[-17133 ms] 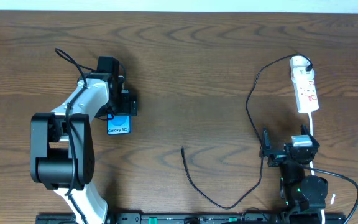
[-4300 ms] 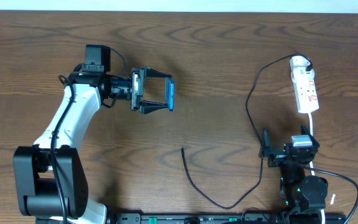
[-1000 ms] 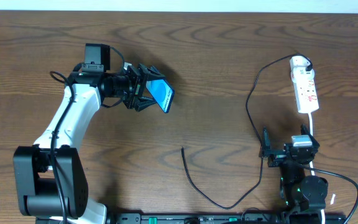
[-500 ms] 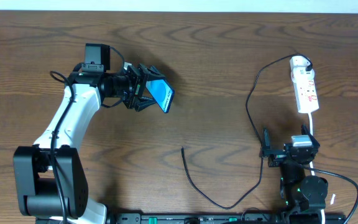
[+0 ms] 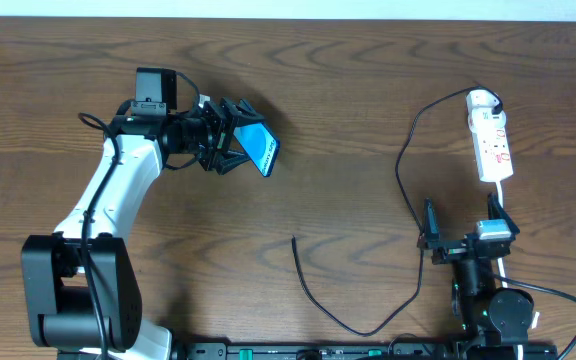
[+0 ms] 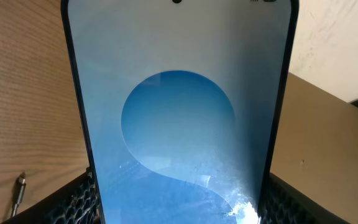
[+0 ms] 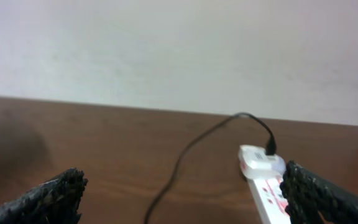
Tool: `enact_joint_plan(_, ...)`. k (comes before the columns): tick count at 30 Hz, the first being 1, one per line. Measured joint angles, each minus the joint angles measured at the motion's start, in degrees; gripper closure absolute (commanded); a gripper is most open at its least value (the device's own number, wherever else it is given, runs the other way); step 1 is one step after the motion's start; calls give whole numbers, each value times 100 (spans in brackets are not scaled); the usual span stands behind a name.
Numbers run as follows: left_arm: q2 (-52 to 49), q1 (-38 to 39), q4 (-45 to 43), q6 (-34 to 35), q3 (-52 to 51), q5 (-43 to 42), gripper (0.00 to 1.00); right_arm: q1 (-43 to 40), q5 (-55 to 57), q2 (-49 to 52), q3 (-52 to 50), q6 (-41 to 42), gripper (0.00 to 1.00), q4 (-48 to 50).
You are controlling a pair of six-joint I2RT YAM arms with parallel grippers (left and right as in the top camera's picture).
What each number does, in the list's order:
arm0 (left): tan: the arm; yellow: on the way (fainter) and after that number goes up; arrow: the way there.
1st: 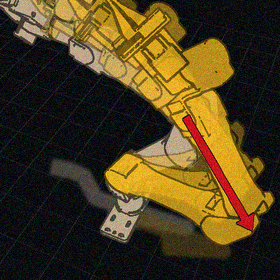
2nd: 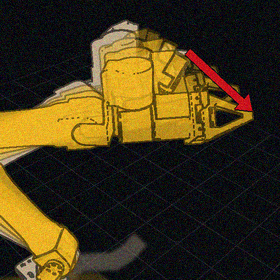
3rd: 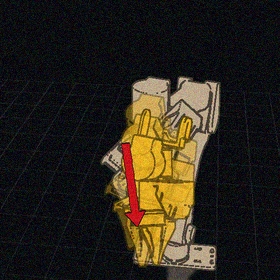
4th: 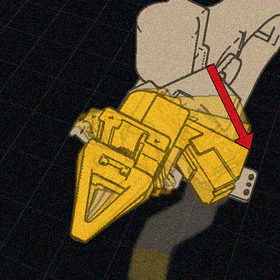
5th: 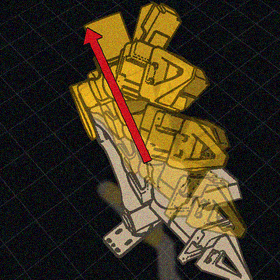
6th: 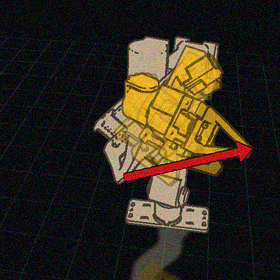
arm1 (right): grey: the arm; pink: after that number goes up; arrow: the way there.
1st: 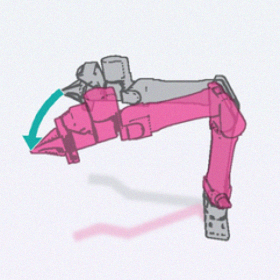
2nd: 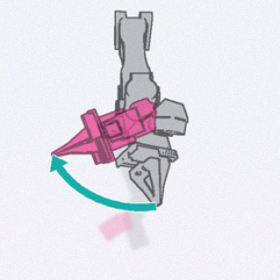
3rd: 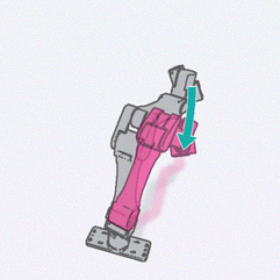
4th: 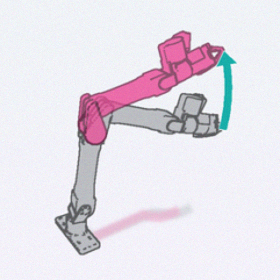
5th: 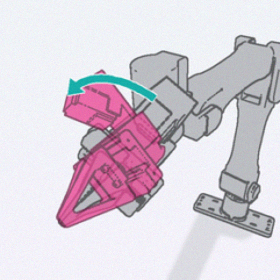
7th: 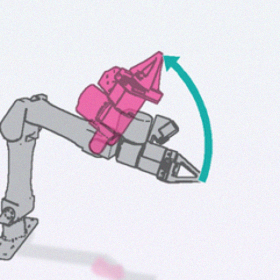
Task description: Plug charger to phone and switch on socket
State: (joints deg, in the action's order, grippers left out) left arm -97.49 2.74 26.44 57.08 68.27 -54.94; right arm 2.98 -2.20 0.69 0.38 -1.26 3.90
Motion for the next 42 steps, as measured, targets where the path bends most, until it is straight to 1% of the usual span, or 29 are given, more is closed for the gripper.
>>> enact_joint_plan(7,0,0,-2,2,0,275,92,0,-192,7,136,490,1,-74)
enact_joint_plan(11,0,0,-7,4,0,446,93,0,-262,216,675,601,1,-437)
enact_joint_plan(14,0,0,-31,9,0,553,93,0,-352,638,1235,640,1,-643)
enact_joint_plan(17,0,0,-90,20,0,597,93,0,-527,1274,1799,671,1,-767)
enact_joint_plan(22,0,7,-96,216,0,719,92,0,-1139,2667,2638,691,1,-841)
enact_joint_plan(27,0,94,-94,546,0,931,93,11,-2044,4216,3397,831,1,-876)
enact_joint_plan(32,0,286,-116,857,0,1204,93,26,-2942,5484,3943,1014,1,-881)
enact_joint_plan(36,0,444,-245,1084,0,1421,93,83,-3418,6240,4146,1220,1,-568)
enact_joint_plan(42,0,671,-407,1377,0,1786,93,487,-3727,6800,4157,1545,1,236)
